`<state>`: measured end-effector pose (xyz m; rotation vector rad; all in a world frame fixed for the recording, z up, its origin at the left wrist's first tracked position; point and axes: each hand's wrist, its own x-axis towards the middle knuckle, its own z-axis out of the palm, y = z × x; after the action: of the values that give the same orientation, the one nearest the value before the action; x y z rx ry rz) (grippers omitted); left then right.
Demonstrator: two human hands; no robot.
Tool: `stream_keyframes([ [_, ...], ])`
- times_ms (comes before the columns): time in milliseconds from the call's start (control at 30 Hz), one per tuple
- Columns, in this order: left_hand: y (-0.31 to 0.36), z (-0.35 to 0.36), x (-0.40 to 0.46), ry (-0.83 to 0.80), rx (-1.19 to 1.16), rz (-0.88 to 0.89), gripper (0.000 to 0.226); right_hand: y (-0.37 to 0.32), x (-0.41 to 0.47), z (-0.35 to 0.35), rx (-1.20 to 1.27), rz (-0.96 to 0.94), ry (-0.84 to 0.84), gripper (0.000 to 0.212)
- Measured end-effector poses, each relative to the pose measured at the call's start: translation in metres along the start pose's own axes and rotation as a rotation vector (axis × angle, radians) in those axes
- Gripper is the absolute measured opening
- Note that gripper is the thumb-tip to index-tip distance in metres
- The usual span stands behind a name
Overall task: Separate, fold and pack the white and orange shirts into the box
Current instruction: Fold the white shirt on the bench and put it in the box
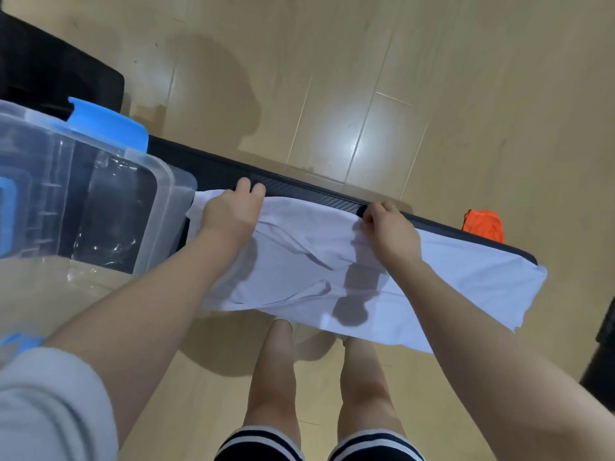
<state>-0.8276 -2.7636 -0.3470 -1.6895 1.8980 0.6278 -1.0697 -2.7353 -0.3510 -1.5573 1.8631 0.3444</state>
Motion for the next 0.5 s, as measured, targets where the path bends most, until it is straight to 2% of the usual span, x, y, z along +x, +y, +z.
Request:
stream_keyframes([
  [67, -0.003, -0.003, 0.004, -0.007, 0.022, 0.007, 0.029, -0.001, 0.004, -0.004, -0.05, -0.021, -0.011, 0.019],
  [167, -0.006, -0.013, 0.011, 0.134, -0.054, -0.045, 0.021, -0.008, 0.006, -0.014, -0.012, 0.005, 0.105, 0.019],
  [300, 0.004, -0.015, 0.023, 0.252, -0.11, -0.088, 0.042, -0.012, 0.0, -0.015, 0.208, -0.125, 0.21, 0.022],
  [367, 0.02, -0.003, 0.02, 0.307, -0.16, 0.143, 0.029, -0.002, -0.011, -0.008, 0.224, -0.167, 0.242, 0.022],
  [433, 0.044, 0.009, 0.007, 0.354, -0.12, 0.407, 0.017, 0.015, -0.026, 0.005, 0.131, -0.184, 0.295, 0.016],
  [467, 0.057, 0.014, 0.0, 0.33, -0.121, 0.48, 0.02, 0.026, -0.034, 0.012, 0.062, -0.182, 0.307, 0.013],
  [500, 0.07, 0.018, -0.006, 0.221, -0.099, 0.532, 0.025, 0.038, -0.041, 0.02, 0.0, -0.162, 0.305, 0.012],
])
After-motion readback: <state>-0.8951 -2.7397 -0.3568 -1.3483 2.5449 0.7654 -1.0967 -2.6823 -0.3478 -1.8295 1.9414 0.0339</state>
